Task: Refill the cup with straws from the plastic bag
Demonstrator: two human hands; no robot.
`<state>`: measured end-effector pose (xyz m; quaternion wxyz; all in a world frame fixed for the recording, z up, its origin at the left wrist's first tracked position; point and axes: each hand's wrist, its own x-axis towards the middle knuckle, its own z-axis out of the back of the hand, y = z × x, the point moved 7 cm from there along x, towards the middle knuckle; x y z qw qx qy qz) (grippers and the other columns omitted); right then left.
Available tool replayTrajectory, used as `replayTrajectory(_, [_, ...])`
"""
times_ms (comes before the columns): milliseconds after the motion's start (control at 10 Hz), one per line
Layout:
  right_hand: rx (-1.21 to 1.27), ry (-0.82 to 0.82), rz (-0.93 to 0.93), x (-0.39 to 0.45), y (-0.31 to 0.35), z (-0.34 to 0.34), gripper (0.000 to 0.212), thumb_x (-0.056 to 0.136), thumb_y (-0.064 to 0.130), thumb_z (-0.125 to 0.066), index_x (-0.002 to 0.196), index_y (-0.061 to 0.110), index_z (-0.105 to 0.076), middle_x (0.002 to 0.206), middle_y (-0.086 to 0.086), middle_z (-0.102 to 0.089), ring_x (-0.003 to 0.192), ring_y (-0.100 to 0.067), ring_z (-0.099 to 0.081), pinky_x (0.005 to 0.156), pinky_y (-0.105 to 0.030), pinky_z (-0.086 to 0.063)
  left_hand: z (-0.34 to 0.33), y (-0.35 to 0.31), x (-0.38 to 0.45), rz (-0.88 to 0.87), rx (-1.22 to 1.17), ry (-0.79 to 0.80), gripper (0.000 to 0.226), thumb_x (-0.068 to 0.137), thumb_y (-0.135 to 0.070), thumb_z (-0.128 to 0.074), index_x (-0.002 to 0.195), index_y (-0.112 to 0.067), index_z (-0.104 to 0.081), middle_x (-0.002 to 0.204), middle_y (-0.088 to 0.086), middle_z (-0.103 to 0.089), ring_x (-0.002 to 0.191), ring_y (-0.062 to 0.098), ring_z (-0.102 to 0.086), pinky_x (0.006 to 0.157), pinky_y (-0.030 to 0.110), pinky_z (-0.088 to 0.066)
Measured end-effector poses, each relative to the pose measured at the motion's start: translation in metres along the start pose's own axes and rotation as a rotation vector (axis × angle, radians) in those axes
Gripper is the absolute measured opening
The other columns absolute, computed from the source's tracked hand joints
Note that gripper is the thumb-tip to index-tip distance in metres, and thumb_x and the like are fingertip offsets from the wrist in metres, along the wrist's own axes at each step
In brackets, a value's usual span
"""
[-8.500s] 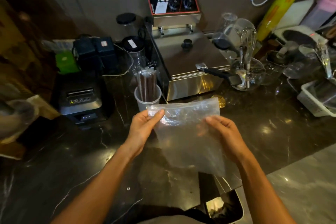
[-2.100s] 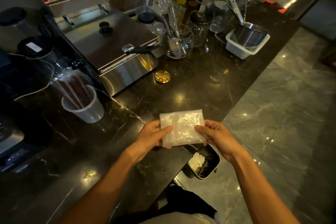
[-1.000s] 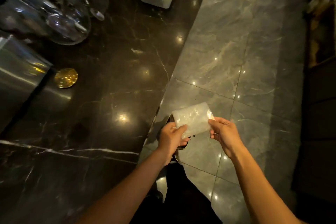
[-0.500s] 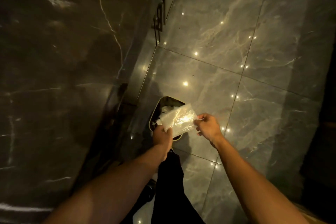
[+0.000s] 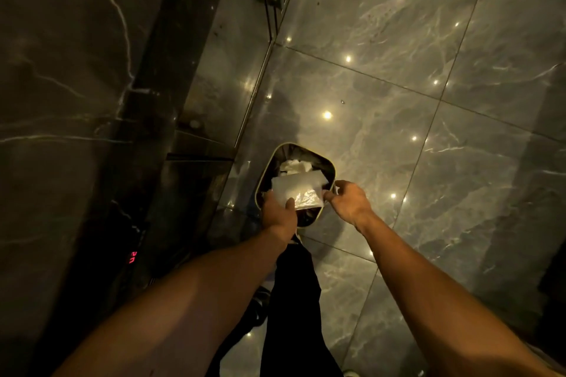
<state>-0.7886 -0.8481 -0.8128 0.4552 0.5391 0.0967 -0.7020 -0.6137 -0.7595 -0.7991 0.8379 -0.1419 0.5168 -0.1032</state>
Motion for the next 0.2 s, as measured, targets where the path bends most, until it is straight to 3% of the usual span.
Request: replayTrajectory(200, [-0.213,0.032,0.071,-0.038,0.027,0.008,0.042,0.1,0.02,-0.061,0.141,0.012,-0.062,0.133,-0.017,-0.07,0.126,-0.036,-0.064,0.105,-0.039,-0.052,0.008,-0.037,-0.034,-0.18,0.224,0.019,0.065,0.098,-0.021,-0.062,0.158,-0.015,-0.036,0.156,0.016,-0.045,0.143,0.035,-0.046,0.117,0.044,-0.04])
